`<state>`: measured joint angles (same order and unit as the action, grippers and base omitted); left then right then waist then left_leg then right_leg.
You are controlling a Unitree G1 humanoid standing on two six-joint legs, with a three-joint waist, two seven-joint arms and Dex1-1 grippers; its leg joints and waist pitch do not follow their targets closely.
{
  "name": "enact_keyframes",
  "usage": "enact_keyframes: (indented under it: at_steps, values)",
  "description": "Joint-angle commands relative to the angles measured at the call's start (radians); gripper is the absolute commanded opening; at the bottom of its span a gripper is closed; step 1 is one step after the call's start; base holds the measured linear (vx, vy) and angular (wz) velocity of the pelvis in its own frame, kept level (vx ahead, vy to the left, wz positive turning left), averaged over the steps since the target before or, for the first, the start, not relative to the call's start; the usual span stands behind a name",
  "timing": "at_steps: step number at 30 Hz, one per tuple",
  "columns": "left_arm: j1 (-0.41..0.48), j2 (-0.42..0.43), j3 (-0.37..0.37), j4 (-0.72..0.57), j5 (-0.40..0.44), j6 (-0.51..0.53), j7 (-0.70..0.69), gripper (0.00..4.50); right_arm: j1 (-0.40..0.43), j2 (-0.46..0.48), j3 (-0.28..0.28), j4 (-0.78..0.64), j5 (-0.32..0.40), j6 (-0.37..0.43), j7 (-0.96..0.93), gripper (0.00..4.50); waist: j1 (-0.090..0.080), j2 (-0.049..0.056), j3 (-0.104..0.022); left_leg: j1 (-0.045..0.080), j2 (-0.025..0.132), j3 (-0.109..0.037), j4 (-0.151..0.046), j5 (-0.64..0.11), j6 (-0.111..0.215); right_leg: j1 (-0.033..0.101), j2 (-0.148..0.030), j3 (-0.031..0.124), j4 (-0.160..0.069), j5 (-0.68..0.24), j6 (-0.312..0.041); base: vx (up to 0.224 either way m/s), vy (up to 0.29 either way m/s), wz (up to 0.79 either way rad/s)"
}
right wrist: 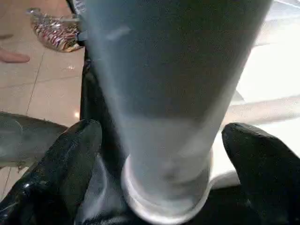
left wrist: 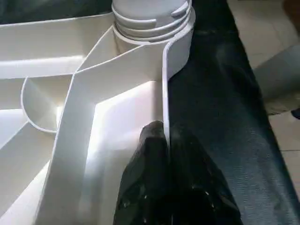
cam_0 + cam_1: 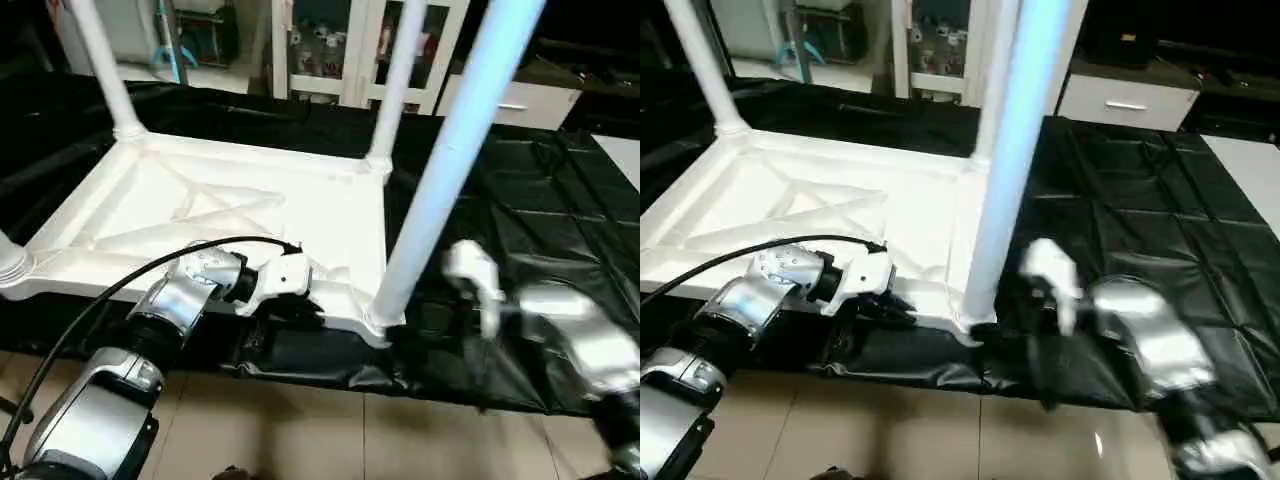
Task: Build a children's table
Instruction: Rotate leg to tighten
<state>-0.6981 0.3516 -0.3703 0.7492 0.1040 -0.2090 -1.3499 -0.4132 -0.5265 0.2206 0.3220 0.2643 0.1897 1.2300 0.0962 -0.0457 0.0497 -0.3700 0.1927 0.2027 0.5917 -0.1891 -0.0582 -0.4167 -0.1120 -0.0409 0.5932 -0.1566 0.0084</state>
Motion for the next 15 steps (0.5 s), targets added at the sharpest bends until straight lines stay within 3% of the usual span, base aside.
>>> enact_keyframes:
  at_steps: [1, 2, 7, 8, 15]
  values:
    - [0.02, -0.012, -0.035, -0.015, 0.005, 0.011, -0.033, 0.0, -0.016, -0.003, 0.013, 0.034, -0.023, -0.023, 0.013, 4.44, -0.004, -0.011, -0.062, 0.018, 0.042, -0.012, -0.08, -0.264, 0.024, 0.036, -0.033, 0.025, -0.059, -0.246, -0.222, 0.0, 0.0, 0.0]
    - [0.02, -0.013, -0.034, -0.017, 0.008, 0.015, -0.025, 0.0, -0.026, 0.001, 0.022, 0.055, -0.034, -0.035, 0.023, 4.44, -0.002, -0.02, -0.063, 0.014, 0.041, -0.012, -0.078, -0.244, 0.032, 0.039, -0.034, 0.024, -0.056, -0.225, -0.224, 0.0, 0.0, 0.0]
    - [0.036, 0.0, -0.03, -0.047, 0.002, 0.039, -0.022, 0.0, -0.061, 0.01, 0.052, 0.129, -0.073, -0.086, 0.056, 4.05, 0.001, -0.016, -0.062, 0.013, 0.041, -0.011, -0.077, -0.236, 0.042, 0.041, -0.036, 0.024, -0.055, -0.226, -0.228, 0.0, 0.0, 0.0]
    - [0.039, 0.003, -0.03, -0.05, 0.004, 0.04, -0.023, 0.0, -0.064, 0.008, 0.054, 0.136, -0.075, -0.09, 0.06, 3.8, 0.001, -0.018, -0.062, 0.012, 0.041, -0.011, -0.077, -0.239, 0.04, 0.042, -0.035, 0.024, -0.055, -0.234, -0.223, 0.0, 0.0, 0.0]
    - [0.042, 0.005, -0.03, -0.055, 0.009, 0.055, -0.02, 0.0, -0.073, -0.002, 0.042, 0.165, -0.069, -0.106, 0.089, 3.32, -0.002, -0.013, -0.064, 0.015, 0.041, -0.01, -0.074, -0.223, 0.045, 0.041, -0.032, 0.024, -0.051, -0.2, -0.236, 0.0, 0.0, 0.0]
